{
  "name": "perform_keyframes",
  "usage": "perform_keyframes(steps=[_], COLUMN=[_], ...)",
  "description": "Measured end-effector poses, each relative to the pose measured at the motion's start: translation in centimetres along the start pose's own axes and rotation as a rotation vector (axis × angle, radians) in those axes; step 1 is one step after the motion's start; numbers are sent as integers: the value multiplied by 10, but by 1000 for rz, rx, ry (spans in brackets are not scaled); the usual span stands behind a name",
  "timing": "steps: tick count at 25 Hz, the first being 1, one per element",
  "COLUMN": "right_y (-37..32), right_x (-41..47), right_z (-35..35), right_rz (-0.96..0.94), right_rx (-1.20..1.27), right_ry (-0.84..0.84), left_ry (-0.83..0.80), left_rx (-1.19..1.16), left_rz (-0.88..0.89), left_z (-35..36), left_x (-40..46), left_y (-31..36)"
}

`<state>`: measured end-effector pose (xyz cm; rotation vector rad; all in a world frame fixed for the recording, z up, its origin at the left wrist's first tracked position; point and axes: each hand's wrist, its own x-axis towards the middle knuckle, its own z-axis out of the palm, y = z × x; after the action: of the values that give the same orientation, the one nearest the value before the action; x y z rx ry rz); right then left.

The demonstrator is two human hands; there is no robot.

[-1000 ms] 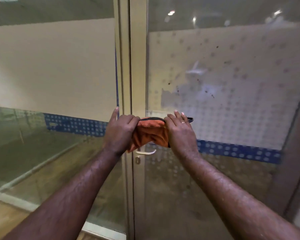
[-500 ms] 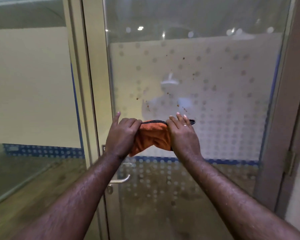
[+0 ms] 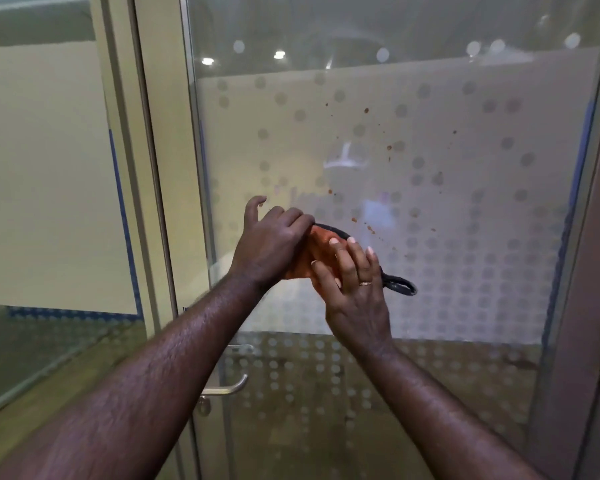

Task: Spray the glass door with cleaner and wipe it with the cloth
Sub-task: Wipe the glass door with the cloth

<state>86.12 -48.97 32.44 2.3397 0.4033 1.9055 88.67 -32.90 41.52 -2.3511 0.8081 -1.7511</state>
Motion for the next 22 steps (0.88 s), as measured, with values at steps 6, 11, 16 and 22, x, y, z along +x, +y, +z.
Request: perform_keyframes(steps=[6, 11, 16, 22], right_y=[-13, -15, -42, -72], right_x=[17, 41, 51, 26], right_z=[39, 78, 97, 122], right_rz=[237, 284, 335, 546], right_rx=[-128, -96, -33, 27], right_ry=[-99, 78, 188, 29], left_ry=[100, 219, 331, 269], left_rx=[-19, -51, -283, -381], left_rz=[192, 280, 82, -252], left_z=[22, 35, 43, 107], left_x=[22, 29, -1, -54], left_y=[-11, -41, -93, -132])
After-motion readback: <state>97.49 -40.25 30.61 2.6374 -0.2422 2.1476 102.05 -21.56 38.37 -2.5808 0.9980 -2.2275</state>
